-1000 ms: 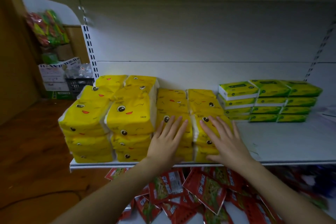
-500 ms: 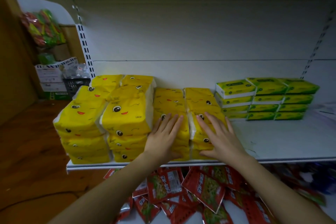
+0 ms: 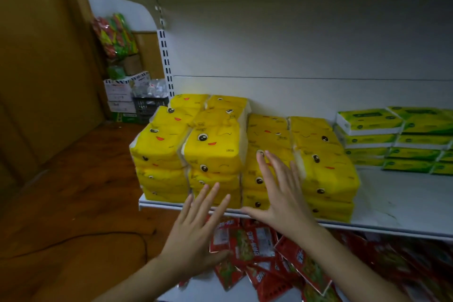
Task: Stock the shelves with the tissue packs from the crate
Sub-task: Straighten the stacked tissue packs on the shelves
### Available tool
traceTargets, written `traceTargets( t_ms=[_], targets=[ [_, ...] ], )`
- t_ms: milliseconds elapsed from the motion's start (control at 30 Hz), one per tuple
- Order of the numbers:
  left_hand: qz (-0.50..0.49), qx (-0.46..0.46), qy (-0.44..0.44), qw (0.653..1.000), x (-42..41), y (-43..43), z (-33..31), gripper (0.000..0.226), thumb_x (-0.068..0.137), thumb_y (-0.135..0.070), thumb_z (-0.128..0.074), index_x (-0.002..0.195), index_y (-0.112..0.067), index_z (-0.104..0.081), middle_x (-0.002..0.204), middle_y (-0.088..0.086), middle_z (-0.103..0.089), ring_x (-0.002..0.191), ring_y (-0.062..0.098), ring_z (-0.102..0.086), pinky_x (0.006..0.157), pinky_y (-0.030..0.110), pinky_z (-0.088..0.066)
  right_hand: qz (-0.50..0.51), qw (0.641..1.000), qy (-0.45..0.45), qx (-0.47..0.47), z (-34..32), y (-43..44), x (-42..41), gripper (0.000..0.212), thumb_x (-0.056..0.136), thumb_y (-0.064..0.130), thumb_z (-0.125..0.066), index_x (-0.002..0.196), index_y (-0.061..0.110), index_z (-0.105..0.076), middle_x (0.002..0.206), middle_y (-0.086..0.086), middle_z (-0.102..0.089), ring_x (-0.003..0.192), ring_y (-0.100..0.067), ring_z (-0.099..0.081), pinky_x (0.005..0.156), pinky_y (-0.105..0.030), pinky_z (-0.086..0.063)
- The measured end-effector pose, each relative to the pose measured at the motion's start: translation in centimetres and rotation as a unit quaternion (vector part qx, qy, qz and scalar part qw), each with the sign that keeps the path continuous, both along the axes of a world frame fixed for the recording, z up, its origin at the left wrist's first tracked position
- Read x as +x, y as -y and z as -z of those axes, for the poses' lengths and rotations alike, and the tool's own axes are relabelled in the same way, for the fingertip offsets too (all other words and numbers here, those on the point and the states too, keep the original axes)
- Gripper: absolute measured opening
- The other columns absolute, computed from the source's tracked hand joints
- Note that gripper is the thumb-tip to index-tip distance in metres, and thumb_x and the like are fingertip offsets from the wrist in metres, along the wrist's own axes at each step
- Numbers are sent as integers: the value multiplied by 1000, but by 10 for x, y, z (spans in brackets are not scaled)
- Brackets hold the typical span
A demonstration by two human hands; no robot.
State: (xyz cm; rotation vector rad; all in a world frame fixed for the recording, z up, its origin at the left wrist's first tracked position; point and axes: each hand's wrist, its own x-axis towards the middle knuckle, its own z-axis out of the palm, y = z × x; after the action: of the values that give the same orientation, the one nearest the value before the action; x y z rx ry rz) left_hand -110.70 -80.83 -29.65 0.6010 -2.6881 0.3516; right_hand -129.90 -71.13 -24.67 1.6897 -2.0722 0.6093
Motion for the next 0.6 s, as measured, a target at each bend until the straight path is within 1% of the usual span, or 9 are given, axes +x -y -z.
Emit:
traceTargets(
  t_ms=[33, 100, 167, 200, 267, 333, 400, 500, 600],
  targets=[
    [-13, 1, 3, 1000, 5, 4, -2, 96, 77, -80, -32, 150, -22, -17, 157, 11, -14, 143, 31, -14, 112, 43, -8, -8, 1000, 24, -13, -4, 8, 8, 107, 67, 79, -35, 149, 20, 0, 147, -9, -23, 134, -23, -23, 109, -51, -17],
    [-25, 0, -1, 1000, 9, 10, -7, 92, 79, -80, -26, 151, -23, -16, 156, 14, -18, 142, 33, -16, 111, 46, -8, -50, 994, 84, -48, -16, 21, 21, 103, 68, 79, -38, 148, 31, 7, 149, -5, -17, 136, -22, -19, 108, -48, -19],
    [-38, 14, 5, 999, 9, 16, -11, 91, 80, -81, -22, 151, -24, -15, 155, 14, -21, 141, 34, -16, 111, 48, -7, -98, 981, 152, -75, -30, 30, 30, 97, 71, 73, -50, 143, 46, 8, 152, 0, -10, 140, -22, -18, 107, -41, -27],
    [-45, 19, 8, 999, 8, 19, -12, 91, 80, -81, -21, 150, -24, -15, 155, 14, -21, 141, 33, -15, 110, 48, -7, -116, 973, 182, -78, -37, 33, 33, 97, 72, 67, -57, 141, 49, 8, 154, 1, -7, 142, -21, -18, 105, -37, -31],
    [-57, 26, 17, 998, 5, 23, -12, 92, 79, -83, -20, 150, -24, -18, 154, 14, -24, 142, 32, -13, 110, 49, -7, -118, 969, 198, -87, -45, 39, 36, 95, 76, 55, -64, 139, 46, 7, 156, 1, -4, 141, -18, -21, 96, -27, -36],
    [-65, 31, 29, 997, 2, 27, -10, 93, 78, -84, -19, 149, -24, -20, 153, 14, -26, 142, 31, -13, 109, 49, -7, -98, 969, 211, -79, -47, 46, 35, 94, 79, 49, -63, 136, 42, 11, 156, 2, -2, 138, -15, -25, 87, -19, -35],
    [-73, 39, 34, 996, -2, 29, -10, 93, 78, -84, -20, 149, -24, -21, 152, 13, -27, 142, 30, -13, 110, 49, -6, -76, 965, 237, -76, -48, 51, 32, 93, 81, 45, -63, 134, 43, 13, 155, 1, -3, 136, -17, -30, 85, -21, -38],
    [-80, 47, 28, 995, -9, 31, -12, 92, 79, -83, -19, 149, -24, -20, 151, 12, -29, 141, 30, -15, 110, 49, -5, -53, 959, 266, -89, -50, 57, 29, 91, 81, 43, -64, 137, 43, 8, 155, -2, -7, 135, -23, -32, 91, -31, -44],
    [-78, 51, 25, 995, -7, 29, -14, 90, 80, -82, -19, 149, -24, -22, 152, 12, -29, 141, 28, -17, 109, 50, -7, -61, 955, 275, -92, -49, 58, 30, 88, 81, 42, -65, 138, 45, 1, 155, -3, -7, 137, -22, -27, 88, -23, -37]
  ],
)
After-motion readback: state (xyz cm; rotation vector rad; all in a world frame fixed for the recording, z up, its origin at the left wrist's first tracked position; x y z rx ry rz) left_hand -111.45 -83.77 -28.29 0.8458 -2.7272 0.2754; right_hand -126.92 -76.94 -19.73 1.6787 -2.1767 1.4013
